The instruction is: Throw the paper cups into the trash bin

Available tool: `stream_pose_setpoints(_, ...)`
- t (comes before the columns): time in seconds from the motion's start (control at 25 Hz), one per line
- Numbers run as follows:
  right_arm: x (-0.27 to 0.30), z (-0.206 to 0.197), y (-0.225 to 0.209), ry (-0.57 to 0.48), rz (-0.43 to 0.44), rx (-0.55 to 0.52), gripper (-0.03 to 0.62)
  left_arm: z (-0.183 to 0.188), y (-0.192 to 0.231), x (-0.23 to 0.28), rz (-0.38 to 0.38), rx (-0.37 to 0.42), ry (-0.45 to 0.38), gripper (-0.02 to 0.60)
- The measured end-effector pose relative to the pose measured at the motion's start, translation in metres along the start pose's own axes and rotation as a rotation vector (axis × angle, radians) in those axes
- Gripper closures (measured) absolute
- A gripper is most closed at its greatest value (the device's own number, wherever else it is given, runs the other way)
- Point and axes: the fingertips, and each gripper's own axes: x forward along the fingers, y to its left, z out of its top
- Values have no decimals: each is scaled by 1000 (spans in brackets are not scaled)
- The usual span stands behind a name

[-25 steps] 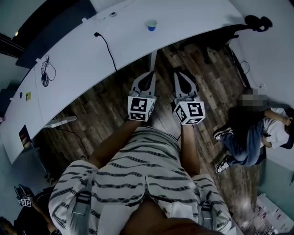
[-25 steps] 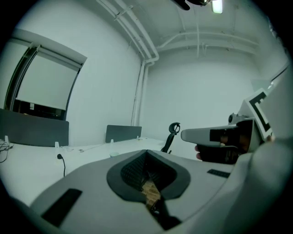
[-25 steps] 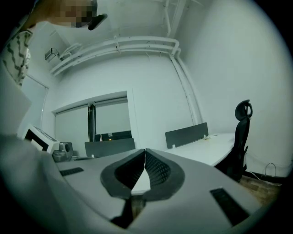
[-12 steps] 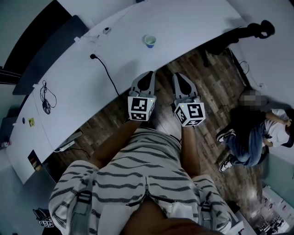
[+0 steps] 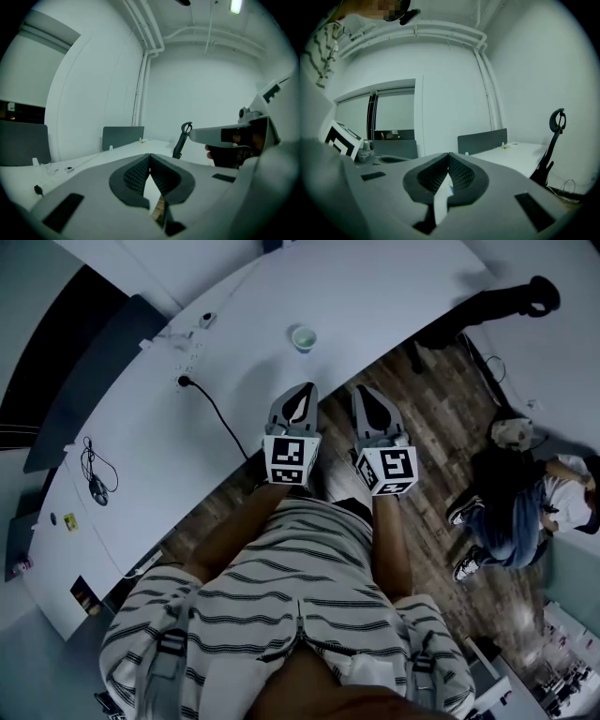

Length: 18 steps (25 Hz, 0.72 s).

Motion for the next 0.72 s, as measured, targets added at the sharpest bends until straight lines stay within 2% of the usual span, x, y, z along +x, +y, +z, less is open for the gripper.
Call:
stream_pose_setpoints(0.24,14,-5,-6,7,10,9,585,-10,12,16,23,4,28,558)
stream_pose_setpoints(0.52,22,-9,-16,29,19,-45,585,-23,22,33,88,-13,65,557)
stream_pose_setpoints(0.72,23,-17,-20,40,40,-12,585,-40,29,46,132,-16,94,557)
